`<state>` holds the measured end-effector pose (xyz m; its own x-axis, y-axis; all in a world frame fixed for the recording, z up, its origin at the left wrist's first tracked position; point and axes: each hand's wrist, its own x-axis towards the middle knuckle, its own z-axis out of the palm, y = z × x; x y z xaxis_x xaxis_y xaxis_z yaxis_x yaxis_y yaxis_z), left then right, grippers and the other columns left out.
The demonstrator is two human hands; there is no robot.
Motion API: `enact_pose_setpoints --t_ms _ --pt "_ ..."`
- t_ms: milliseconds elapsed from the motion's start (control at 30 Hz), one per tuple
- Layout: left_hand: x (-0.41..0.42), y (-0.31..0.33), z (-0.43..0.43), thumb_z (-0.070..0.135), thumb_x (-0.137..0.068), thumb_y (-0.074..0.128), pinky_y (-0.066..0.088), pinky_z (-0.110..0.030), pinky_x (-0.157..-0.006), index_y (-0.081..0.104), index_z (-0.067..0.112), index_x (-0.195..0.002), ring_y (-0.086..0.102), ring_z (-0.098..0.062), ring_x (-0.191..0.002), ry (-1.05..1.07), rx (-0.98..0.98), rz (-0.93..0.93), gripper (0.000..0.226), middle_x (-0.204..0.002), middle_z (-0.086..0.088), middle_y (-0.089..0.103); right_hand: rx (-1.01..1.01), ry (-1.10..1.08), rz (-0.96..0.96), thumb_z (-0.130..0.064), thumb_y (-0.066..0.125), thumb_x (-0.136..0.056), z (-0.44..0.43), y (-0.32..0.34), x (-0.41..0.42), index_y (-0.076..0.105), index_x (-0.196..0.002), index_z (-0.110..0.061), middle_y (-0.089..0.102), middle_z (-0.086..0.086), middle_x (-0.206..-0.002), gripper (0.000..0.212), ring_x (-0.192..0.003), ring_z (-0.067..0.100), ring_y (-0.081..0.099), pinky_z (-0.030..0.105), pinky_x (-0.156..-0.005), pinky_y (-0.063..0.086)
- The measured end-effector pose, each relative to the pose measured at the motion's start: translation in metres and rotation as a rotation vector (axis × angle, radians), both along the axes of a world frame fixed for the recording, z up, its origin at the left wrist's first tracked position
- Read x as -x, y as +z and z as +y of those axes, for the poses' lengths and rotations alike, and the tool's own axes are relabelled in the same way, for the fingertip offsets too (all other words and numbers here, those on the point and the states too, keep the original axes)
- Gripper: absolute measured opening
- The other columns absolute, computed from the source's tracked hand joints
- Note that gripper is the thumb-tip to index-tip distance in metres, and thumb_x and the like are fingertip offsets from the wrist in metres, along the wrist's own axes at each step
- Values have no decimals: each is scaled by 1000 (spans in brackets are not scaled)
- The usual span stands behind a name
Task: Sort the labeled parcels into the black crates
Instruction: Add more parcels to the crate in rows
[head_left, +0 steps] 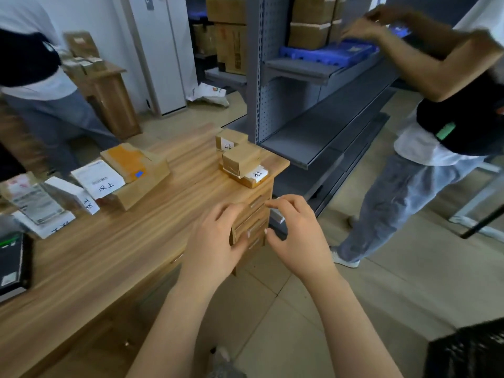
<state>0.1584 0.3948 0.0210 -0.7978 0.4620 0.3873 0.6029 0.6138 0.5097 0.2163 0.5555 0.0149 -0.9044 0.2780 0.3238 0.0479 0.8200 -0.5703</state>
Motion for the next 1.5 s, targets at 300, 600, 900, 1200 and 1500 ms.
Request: enact_pose_setpoints --t_ms 300,600,900,1200,1500 --pt "131 -18 53 28 -84 69 46 -32 -91 52 29 -132 50 -11 -109 11 28 -56 51 -119 11 52 -37 19 -57 -15 68 -83 54 -13 136 54 -128 -27 45 -7 -126 49 -119 13 44 31 -101 42" --pt "290 -10 96 25 -84 69 41 -30 -82 53 29 -134 52 -16 -105 57 48 -97 53 -116 8 53 43 27 -73 -22 60 -92 106 -11 299 54 -130 -24 46 -4 -125 39 -118 18 47 37 -97 45" --pt "377 -60 138 32 -87 65 48 -44 -89 55 27 -128 52 -21 -110 176 26 -338 42 -121 4 54 46 121 -261 -27 62 -92 154 -49 404 53 -131 -26 48 -2 -127 41 -116 20 49 42 -100 44" --pt "419 -115 191 56 -86 59 43 -34 -96 18 40 -150 44 -22 -128 554 94 -839 77 -146 -1 39 13 398 -665 -42 62 -90 200 -97 506 22 -150 -36 18 2 -157 73 -142 27 22 50 -109 37" --pt "422 -121 212 40 -83 72 53 -32 -77 34 31 -138 58 -16 -103 771 -210 -848 68 -117 4 54 148 594 -700 -36 62 -91 212 -109 541 25 -150 -34 33 0 -150 70 -133 21 41 40 -106 42"
